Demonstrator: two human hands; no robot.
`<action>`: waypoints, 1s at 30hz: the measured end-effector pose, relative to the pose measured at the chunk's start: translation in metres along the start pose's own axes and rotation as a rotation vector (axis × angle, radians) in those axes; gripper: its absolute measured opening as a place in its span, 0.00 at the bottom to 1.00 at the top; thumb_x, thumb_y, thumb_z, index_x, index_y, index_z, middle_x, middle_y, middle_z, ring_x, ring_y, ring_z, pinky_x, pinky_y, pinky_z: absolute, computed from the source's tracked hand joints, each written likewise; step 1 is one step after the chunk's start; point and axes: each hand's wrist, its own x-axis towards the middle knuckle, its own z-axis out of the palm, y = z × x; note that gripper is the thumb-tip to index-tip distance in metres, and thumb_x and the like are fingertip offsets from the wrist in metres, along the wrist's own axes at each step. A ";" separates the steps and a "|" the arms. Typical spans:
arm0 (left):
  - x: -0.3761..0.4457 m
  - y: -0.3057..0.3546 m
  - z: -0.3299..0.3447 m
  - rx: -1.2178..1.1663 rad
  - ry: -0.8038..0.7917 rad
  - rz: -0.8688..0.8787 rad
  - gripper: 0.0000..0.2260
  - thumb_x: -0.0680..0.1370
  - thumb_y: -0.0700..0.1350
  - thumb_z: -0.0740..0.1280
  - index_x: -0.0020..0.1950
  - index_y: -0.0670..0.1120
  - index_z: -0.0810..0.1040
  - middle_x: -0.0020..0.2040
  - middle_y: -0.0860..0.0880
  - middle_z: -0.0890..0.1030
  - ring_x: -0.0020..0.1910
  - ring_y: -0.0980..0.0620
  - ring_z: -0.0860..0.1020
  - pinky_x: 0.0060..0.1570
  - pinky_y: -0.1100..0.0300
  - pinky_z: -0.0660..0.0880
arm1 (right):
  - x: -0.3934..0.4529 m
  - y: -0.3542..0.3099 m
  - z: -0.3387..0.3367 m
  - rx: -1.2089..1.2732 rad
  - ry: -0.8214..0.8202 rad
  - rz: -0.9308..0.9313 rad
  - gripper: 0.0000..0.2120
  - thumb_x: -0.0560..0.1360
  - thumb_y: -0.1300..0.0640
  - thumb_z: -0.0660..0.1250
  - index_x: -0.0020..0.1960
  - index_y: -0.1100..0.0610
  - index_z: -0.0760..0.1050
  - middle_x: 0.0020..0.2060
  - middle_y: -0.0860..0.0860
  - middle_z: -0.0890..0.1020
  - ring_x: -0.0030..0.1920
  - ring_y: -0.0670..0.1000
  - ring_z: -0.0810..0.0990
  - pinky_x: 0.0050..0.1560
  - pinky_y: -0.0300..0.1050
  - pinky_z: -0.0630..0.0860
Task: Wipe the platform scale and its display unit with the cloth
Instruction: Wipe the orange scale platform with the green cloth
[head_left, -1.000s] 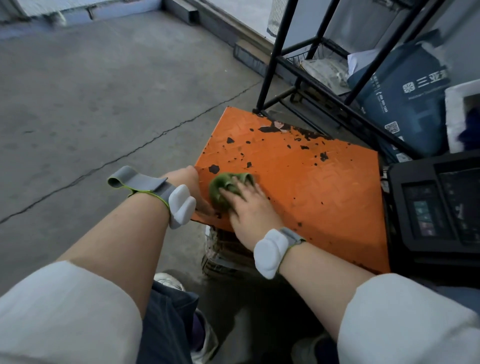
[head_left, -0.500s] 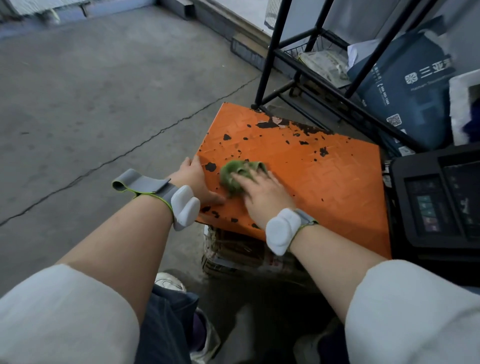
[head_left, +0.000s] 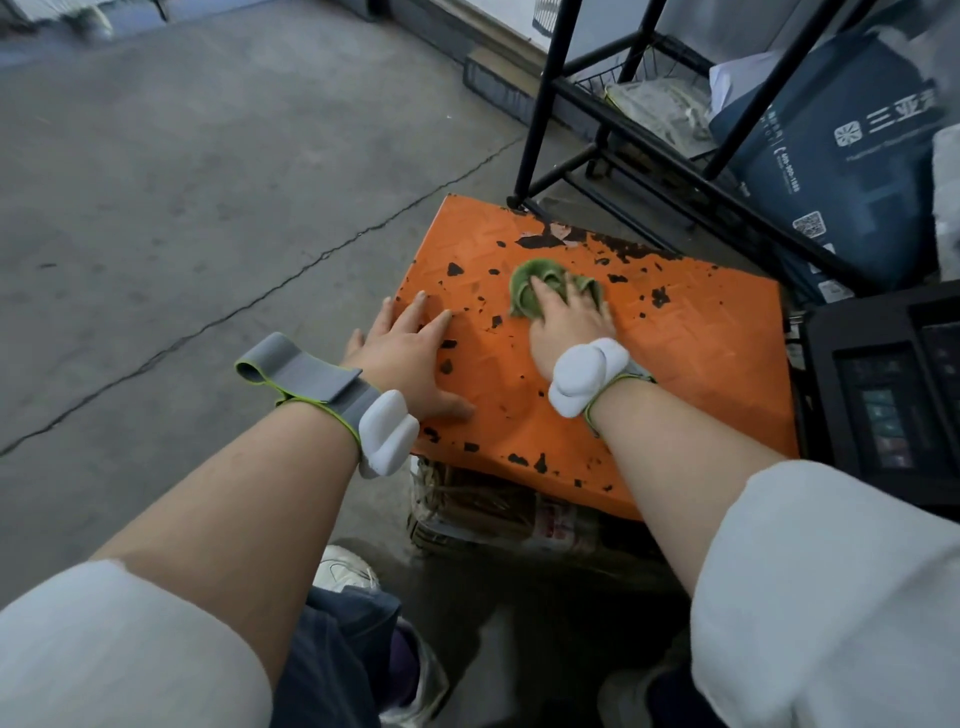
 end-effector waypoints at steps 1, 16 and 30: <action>0.000 0.000 -0.001 0.016 -0.002 0.009 0.48 0.68 0.66 0.68 0.77 0.55 0.43 0.78 0.53 0.39 0.77 0.46 0.39 0.75 0.42 0.47 | 0.001 -0.003 0.001 -0.007 0.000 0.013 0.25 0.80 0.54 0.51 0.76 0.45 0.50 0.77 0.54 0.49 0.76 0.57 0.51 0.75 0.52 0.44; 0.011 0.009 0.001 0.052 -0.011 0.035 0.42 0.71 0.68 0.62 0.77 0.57 0.44 0.78 0.53 0.40 0.77 0.47 0.39 0.75 0.44 0.43 | 0.022 -0.011 0.003 -0.097 0.022 -0.308 0.24 0.81 0.52 0.52 0.76 0.46 0.53 0.76 0.55 0.55 0.75 0.57 0.55 0.75 0.50 0.47; 0.019 0.021 0.000 0.042 -0.019 0.063 0.40 0.72 0.67 0.62 0.76 0.59 0.45 0.78 0.54 0.40 0.77 0.45 0.39 0.74 0.40 0.43 | 0.059 0.004 -0.002 -0.073 0.112 -0.194 0.24 0.80 0.53 0.53 0.75 0.46 0.55 0.76 0.55 0.57 0.74 0.59 0.59 0.74 0.52 0.54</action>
